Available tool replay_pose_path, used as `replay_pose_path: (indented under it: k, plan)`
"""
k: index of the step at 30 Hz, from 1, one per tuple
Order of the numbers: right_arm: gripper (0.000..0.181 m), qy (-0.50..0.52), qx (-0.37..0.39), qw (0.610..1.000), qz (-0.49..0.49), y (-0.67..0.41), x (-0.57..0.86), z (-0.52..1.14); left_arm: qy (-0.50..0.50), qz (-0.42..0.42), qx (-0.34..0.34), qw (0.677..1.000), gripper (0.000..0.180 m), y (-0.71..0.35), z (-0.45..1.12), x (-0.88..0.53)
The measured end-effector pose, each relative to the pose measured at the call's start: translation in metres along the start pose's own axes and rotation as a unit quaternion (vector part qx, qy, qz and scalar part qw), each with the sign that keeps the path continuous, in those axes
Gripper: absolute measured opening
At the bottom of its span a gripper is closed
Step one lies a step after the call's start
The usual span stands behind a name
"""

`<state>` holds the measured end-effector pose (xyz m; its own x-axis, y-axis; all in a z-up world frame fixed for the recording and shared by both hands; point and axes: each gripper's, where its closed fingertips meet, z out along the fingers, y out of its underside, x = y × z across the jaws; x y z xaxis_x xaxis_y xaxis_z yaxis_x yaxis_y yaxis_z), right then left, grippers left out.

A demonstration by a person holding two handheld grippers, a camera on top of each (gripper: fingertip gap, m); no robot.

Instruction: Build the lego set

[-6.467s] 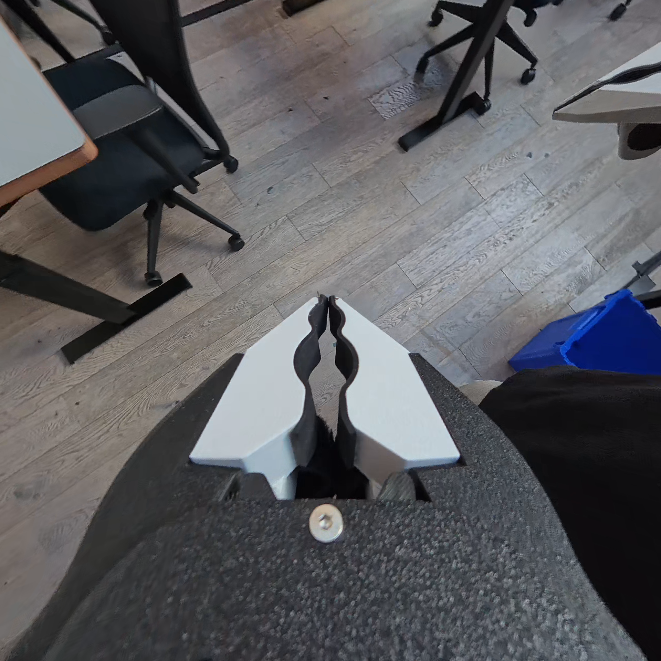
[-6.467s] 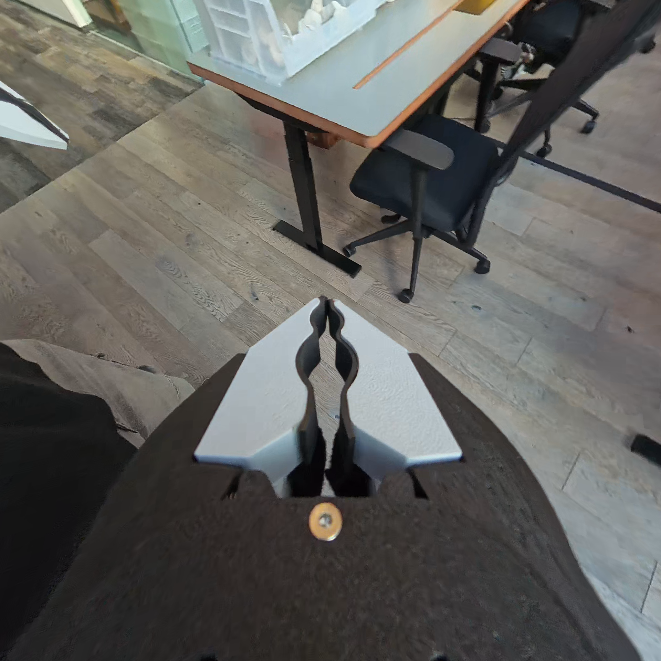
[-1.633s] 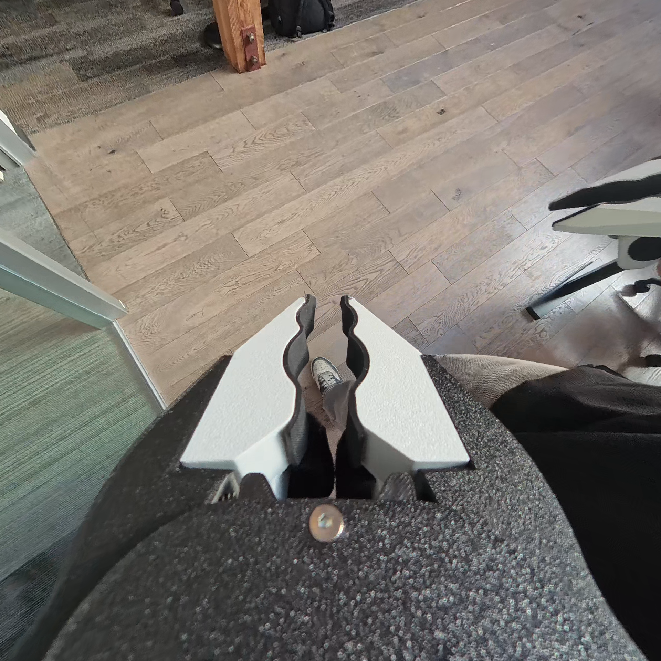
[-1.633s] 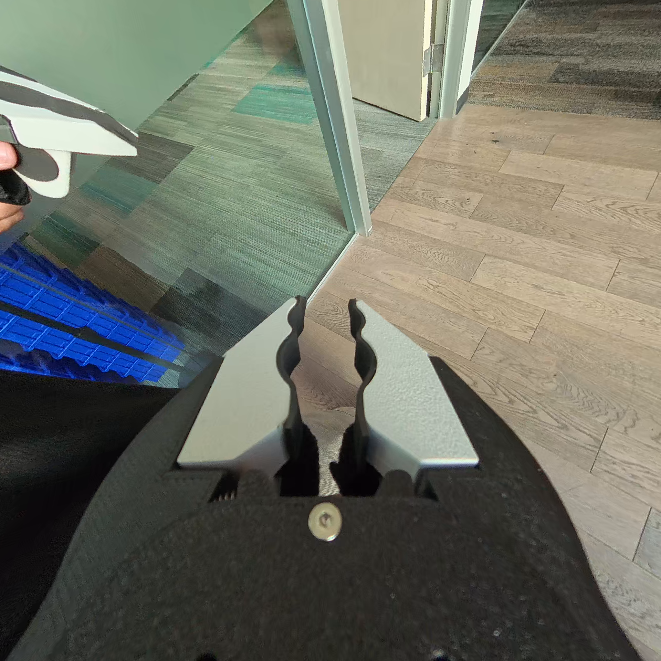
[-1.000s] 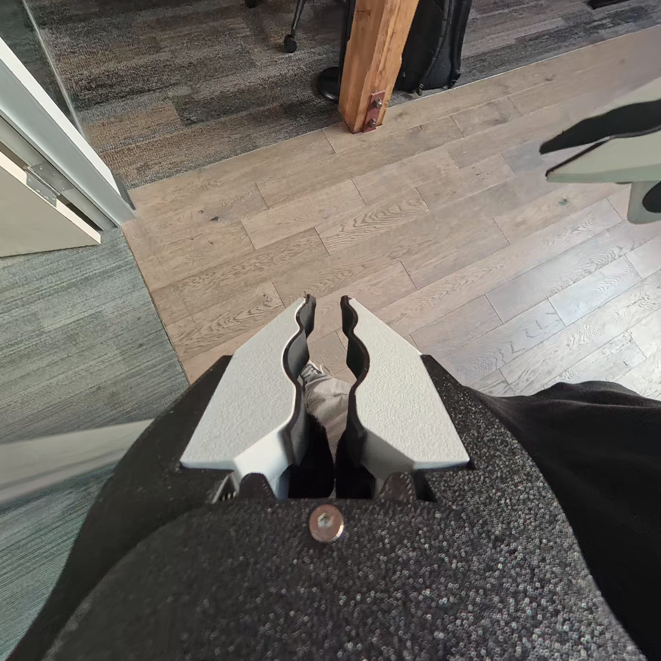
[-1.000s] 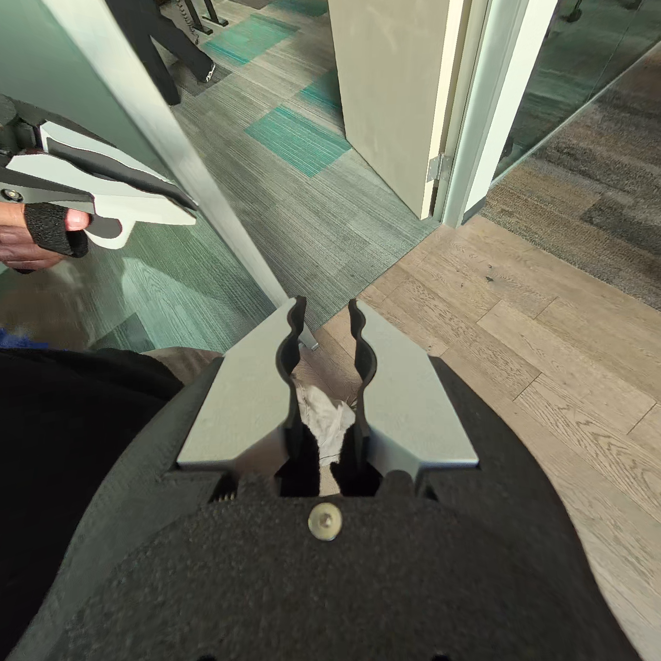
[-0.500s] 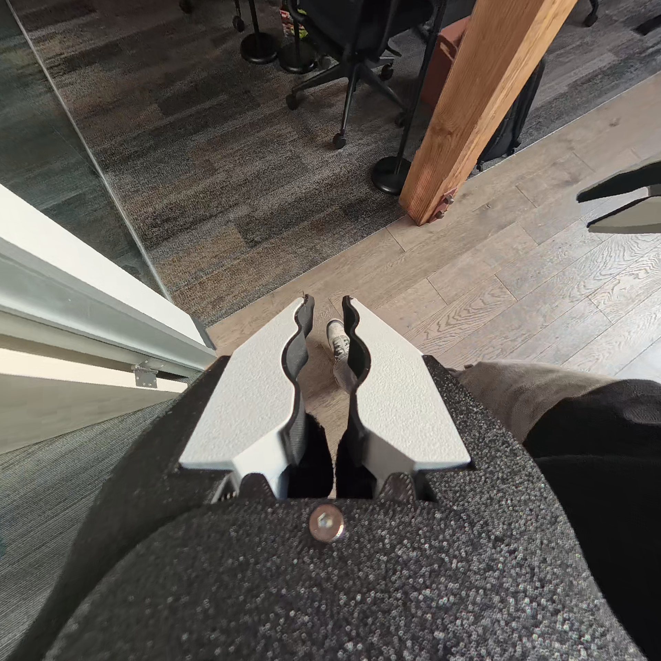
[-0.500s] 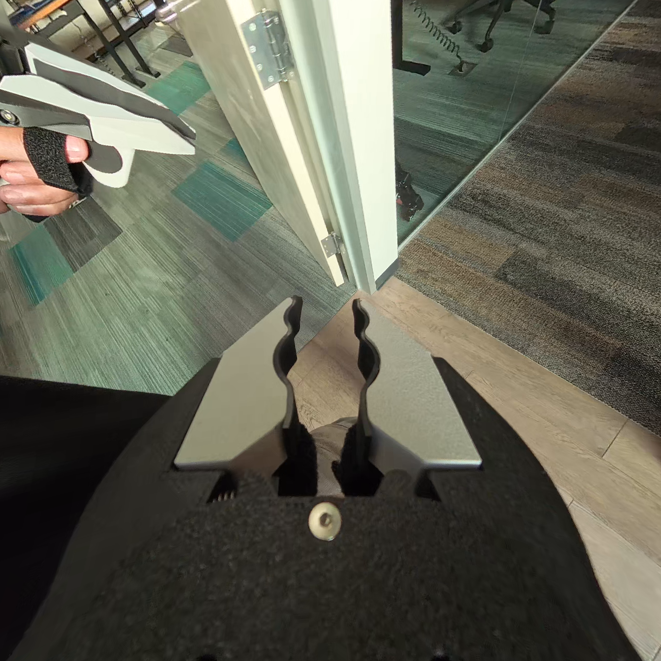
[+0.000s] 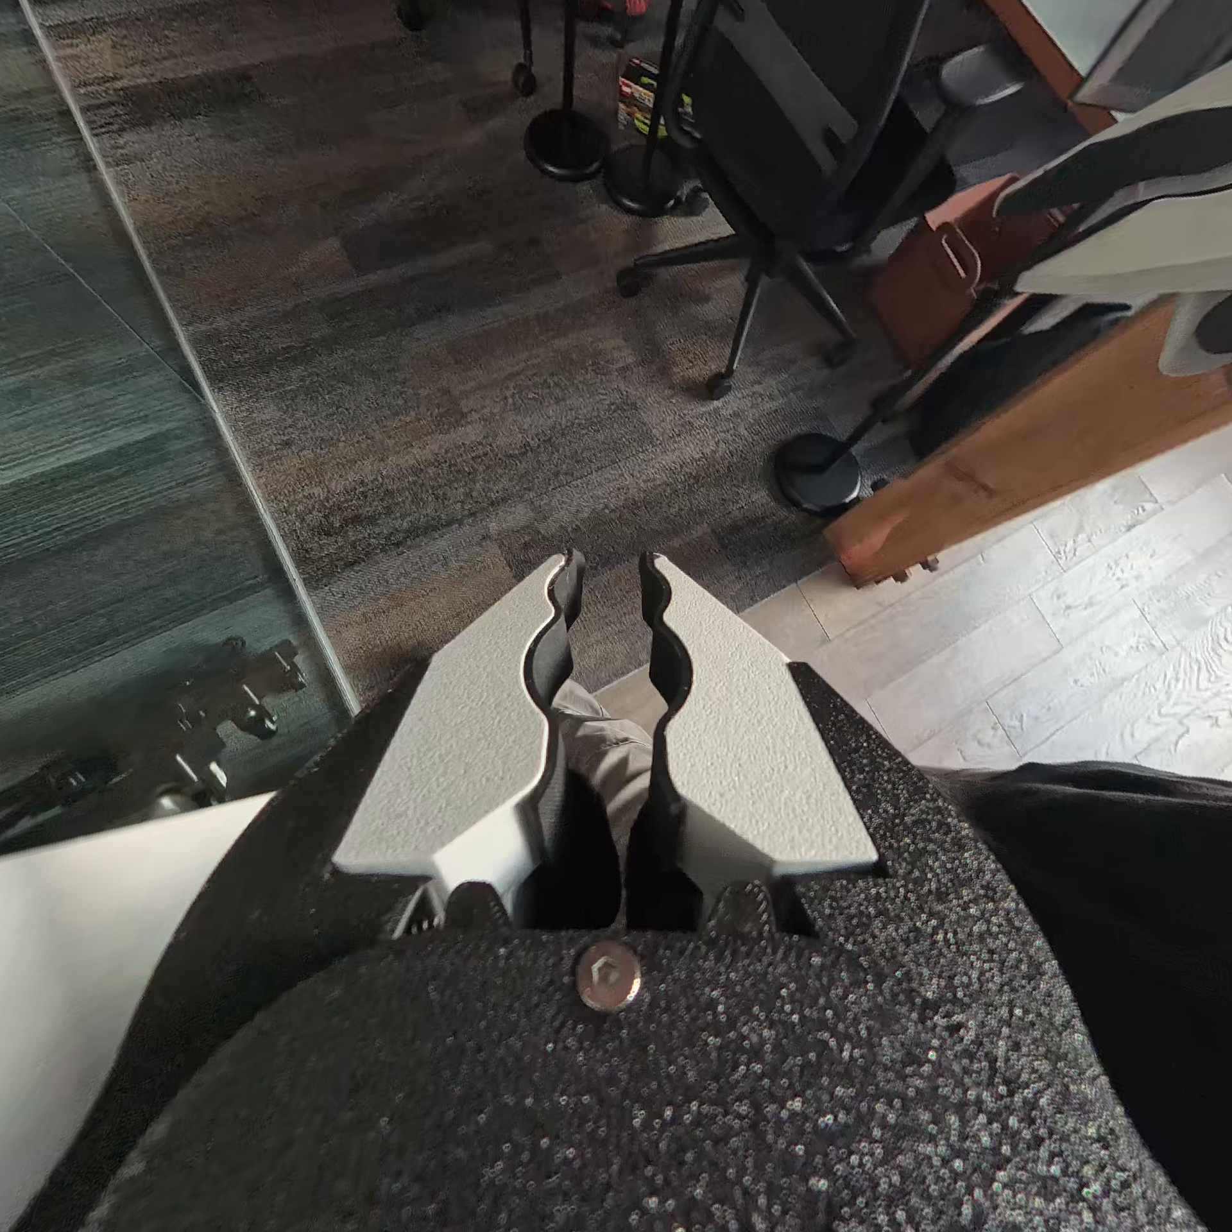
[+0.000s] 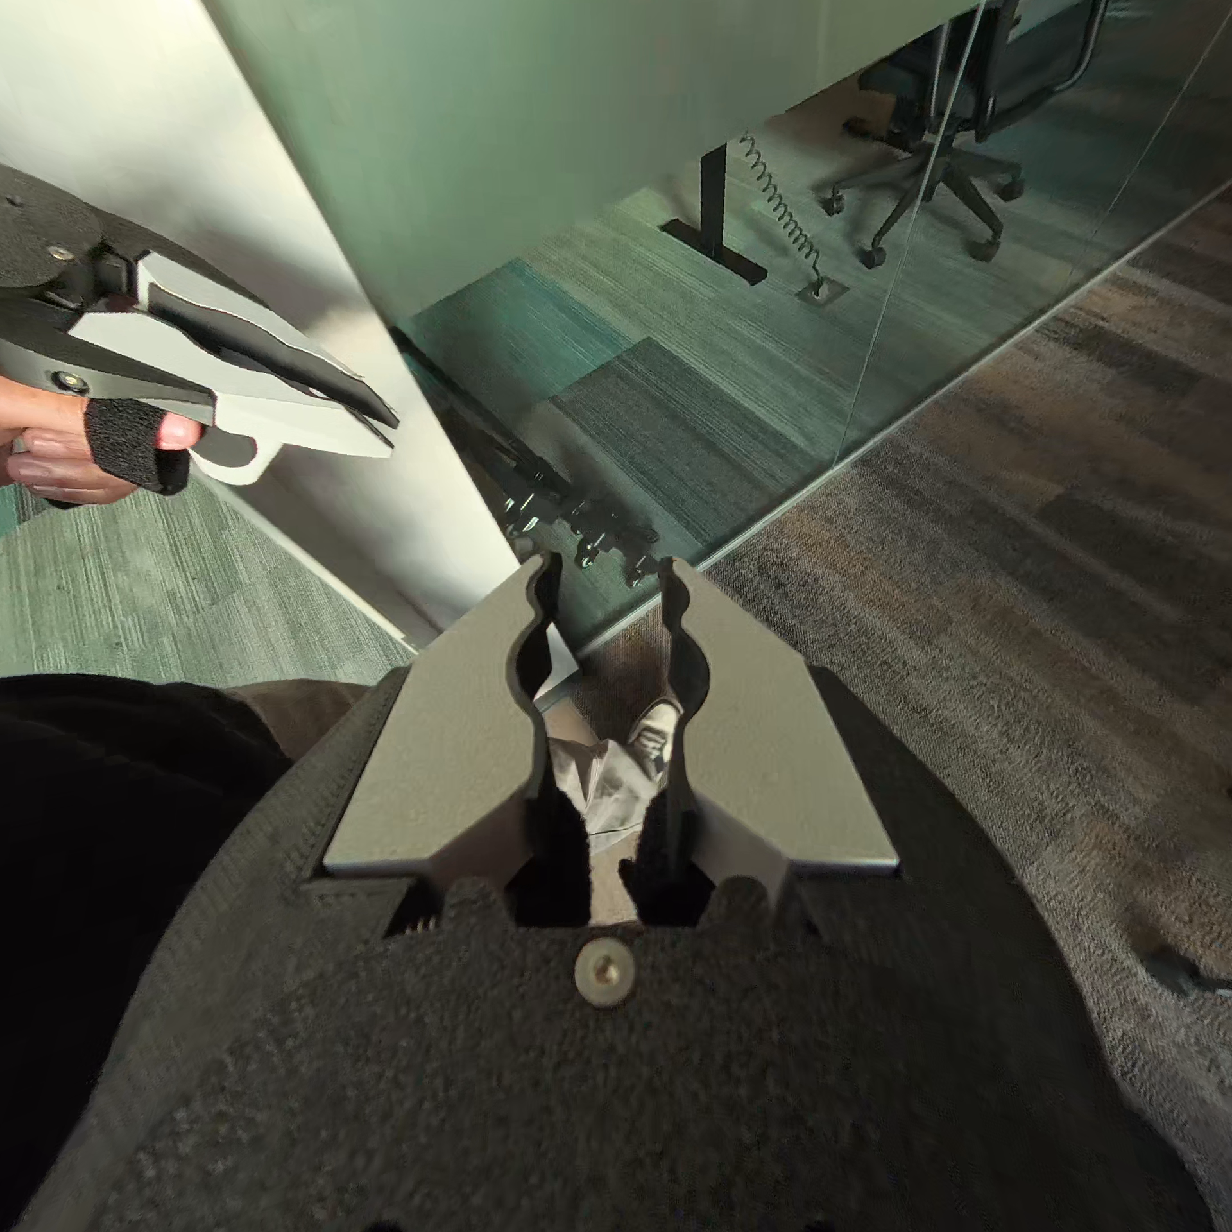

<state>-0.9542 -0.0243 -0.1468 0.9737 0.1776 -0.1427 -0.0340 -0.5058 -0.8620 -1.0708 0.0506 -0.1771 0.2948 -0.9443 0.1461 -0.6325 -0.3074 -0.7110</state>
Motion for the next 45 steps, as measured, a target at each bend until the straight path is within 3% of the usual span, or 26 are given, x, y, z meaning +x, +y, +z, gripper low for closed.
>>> replay_pose_path:
  k: [5, 11, 16, 21, 26, 32, 39, 45]
  plan:
    - [0.029, -0.002, 0.006, 1.000, 0.007, -0.063, 0.140, 0.121, -0.007, 0.002, 0.023, 1.000, 0.014, -0.116, 0.123, -0.118]
    - [0.029, 0.016, -0.003, 0.997, 0.081, -0.150, 0.306, 0.233, 0.002, -0.008, 0.048, 0.999, 0.014, -0.299, 0.244, -0.262]
    - [0.028, 0.044, -0.025, 0.997, 0.065, -0.212, 0.443, 0.298, -0.018, 0.033, 0.077, 0.996, 0.012, -0.445, 0.326, -0.359]
    - [0.028, 0.059, -0.013, 0.992, 0.107, -0.251, 0.598, 0.388, 0.030, 0.009, 0.068, 0.997, 0.011, -0.531, 0.448, -0.423]
    - [0.027, 0.059, 0.000, 0.990, 0.128, -0.309, 0.758, 0.489, 0.011, 0.051, 0.016, 0.999, 0.011, -0.633, 0.590, -0.517]
    - [0.027, 0.048, -0.010, 0.996, 0.081, -0.441, 0.942, 0.592, -0.009, 0.074, 0.021, 0.997, 0.011, -0.816, 0.694, -0.634]
    - [0.027, 0.031, 0.012, 0.999, 0.011, -0.590, 1.134, 0.731, -0.016, 0.029, 0.048, 0.998, 0.011, -0.985, 0.841, -0.789]
    - [0.027, 0.052, -0.003, 0.998, 0.019, -0.654, 1.307, 0.866, -0.001, 0.080, 0.065, 0.995, 0.011, -1.145, 0.994, -0.912]
